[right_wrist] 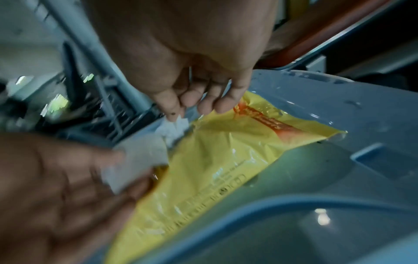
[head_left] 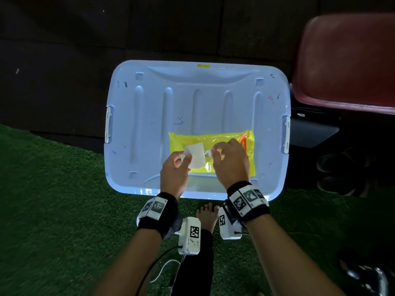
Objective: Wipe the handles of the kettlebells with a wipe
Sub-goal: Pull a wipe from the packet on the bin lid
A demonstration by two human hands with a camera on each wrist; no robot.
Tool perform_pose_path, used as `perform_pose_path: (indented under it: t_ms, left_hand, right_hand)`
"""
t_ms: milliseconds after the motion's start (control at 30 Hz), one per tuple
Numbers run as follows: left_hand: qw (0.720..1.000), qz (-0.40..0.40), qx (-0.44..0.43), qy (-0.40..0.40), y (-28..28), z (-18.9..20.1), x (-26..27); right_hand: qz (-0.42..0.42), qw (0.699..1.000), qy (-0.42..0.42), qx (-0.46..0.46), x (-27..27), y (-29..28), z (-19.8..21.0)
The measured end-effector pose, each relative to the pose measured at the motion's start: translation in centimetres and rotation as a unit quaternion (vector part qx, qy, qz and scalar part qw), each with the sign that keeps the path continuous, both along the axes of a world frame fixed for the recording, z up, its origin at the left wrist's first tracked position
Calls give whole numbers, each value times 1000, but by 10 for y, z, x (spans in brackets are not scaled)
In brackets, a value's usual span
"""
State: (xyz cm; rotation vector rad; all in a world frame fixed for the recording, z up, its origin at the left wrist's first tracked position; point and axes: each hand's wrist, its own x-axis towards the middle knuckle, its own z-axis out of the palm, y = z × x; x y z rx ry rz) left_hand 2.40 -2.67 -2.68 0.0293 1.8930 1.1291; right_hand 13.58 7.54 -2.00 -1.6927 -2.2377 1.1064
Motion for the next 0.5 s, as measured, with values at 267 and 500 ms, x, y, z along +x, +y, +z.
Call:
perform_pose_path:
  t_ms: [267,500]
  left_hand:
    - [1000,10,-14,-8,-1,0,0]
    - [998,-31,-49,28,2,9,4]
  right_hand:
    - [-339,822,392,-237,32,-1,66]
    - [-290,926,171,-170,45,2,24]
